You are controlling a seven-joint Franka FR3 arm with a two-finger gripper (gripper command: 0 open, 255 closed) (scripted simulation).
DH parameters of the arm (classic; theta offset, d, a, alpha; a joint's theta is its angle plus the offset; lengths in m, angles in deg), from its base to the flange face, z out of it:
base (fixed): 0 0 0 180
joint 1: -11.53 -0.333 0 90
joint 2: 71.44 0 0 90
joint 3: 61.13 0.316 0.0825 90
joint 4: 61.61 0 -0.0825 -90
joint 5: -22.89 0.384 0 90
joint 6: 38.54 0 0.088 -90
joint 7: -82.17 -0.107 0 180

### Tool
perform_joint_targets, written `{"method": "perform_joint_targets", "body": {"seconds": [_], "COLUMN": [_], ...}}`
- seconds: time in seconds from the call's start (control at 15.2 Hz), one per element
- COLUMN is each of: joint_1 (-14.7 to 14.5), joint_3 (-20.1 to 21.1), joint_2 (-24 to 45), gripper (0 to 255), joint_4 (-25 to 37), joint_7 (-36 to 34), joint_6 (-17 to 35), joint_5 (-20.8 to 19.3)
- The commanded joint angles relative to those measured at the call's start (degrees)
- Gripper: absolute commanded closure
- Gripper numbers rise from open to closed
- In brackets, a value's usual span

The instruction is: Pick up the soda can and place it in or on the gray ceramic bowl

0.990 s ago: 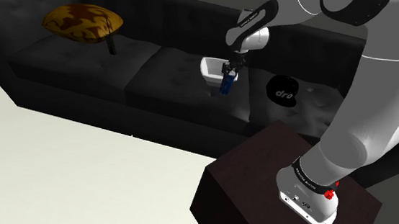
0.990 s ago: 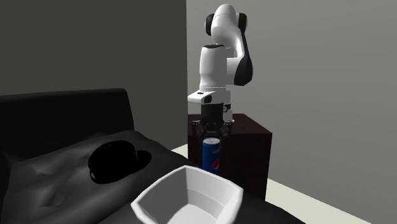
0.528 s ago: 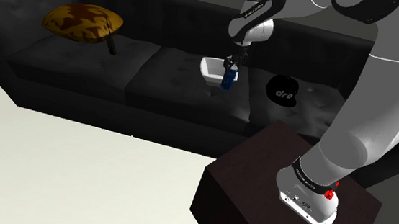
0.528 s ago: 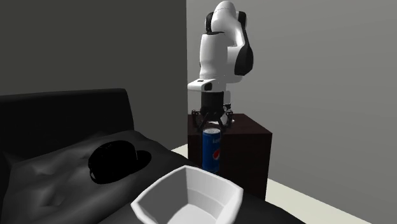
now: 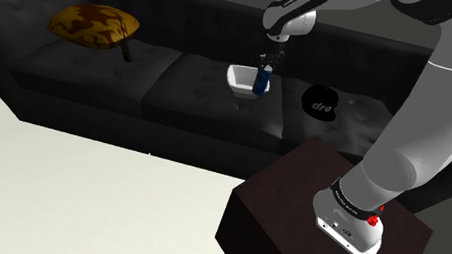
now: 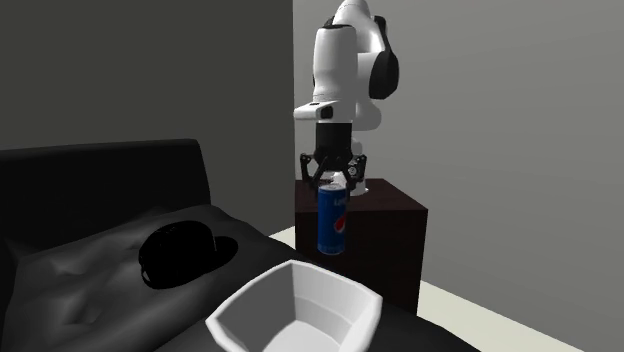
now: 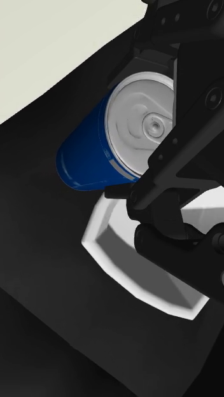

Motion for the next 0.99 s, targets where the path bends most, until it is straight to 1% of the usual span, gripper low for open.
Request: {"method": "perform_joint_targets", "body": {"seconds": [0.0,0.53,0.92], "joint_1": [-0.12,-0.27,1.78], "joint_3": [-0.02,-0.2,-0.38], "joint_2": [-0.8,-3.81,8.0], "gripper": [255,255,255], "joint_4": [0.5,2.72,23.26], "joint_7": [-0.22,-0.6,1.64], "joint_6": [-1.29,-6.48,-15.34], "joint_5": [-0.18,-0.79,0.98]}}
